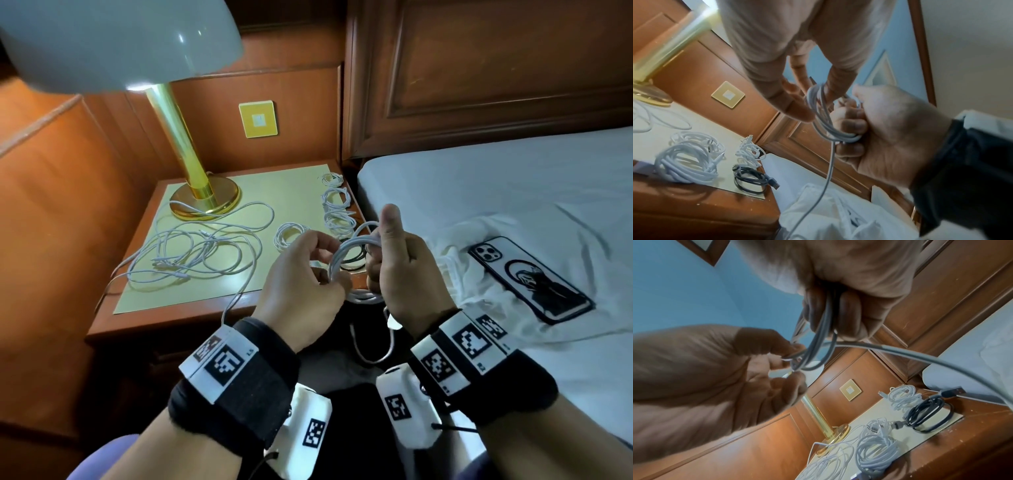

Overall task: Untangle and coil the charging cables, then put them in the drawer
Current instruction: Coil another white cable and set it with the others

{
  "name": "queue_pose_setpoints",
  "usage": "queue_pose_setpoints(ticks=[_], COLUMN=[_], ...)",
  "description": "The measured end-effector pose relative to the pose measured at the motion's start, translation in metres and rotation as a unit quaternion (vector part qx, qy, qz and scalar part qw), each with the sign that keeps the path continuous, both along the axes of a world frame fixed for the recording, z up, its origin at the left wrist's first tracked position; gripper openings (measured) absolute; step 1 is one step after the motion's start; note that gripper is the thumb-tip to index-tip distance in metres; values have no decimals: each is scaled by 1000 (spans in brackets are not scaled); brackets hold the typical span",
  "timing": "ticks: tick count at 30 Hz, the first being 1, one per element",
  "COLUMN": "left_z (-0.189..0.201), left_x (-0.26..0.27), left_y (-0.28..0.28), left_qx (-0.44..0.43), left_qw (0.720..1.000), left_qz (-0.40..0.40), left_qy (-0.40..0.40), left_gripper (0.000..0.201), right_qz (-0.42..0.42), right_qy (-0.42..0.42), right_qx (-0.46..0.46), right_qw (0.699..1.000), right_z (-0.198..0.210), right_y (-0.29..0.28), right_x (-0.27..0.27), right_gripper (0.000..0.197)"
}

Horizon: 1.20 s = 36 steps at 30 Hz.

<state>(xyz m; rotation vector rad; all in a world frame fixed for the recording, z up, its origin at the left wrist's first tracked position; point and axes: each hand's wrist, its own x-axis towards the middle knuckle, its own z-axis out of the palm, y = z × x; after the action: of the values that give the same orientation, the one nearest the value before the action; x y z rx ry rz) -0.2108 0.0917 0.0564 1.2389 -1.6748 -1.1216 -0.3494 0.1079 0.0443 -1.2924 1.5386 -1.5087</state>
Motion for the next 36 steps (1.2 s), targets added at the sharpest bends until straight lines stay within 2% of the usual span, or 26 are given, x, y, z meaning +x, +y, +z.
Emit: queue_pose_setpoints(ticks=[3,7,10,13,17,18,20,22,24,27,30,32,33,36], left_z=[0,0,3,11,12,10,10,12,14,16,16,16,16,22], left_x=[2,9,12,14,21,24,27,29,29,27,25,25,24,28], left_y=[0,-4,-8,-9,-14,-14,-15,-14,-12,-6,2,7,7,4], left_qx=[11,17,75,132,130,123,98,91,125,152,112,53,37,82], left_qw=[999,998,990,974,976,977,981,979,966,944,958,971,970,943], left_qz=[30,38,28,-5,2,4,1,-4,-12,-43,-91,-134,-148,-156], left_qy=[43,50,117,185,177,174,170,183,225,290,250,192,189,281], left_gripper=[24,16,18,11,10,10,9,29,46,50,36,28,27,32], right_qz=[-13,5,11,1,-10,-4,14,40,66,77,37,1,-13,-37], right_qy=[17,-62,-104,-101,-61,-78,-169,-254,-298,-339,-312,-272,-243,-129], right_qx=[10,31,30,23,50,61,81,95,103,102,59,27,7,-71], right_qw=[1000,998,994,995,997,995,982,962,947,932,948,962,970,988], right_z=[3,9,12,12,9,10,13,15,16,16,16,14,14,15], right_y=[-3,-4,-3,-4,-5,-5,-5,-4,-2,-1,-1,-4,-5,-8], right_x=[-3,-10,-12,-12,-11,-10,-10,-12,-14,-13,-11,-14,-15,-24], right_gripper=[63,59,57,54,62,60,51,44,42,44,46,48,50,53])
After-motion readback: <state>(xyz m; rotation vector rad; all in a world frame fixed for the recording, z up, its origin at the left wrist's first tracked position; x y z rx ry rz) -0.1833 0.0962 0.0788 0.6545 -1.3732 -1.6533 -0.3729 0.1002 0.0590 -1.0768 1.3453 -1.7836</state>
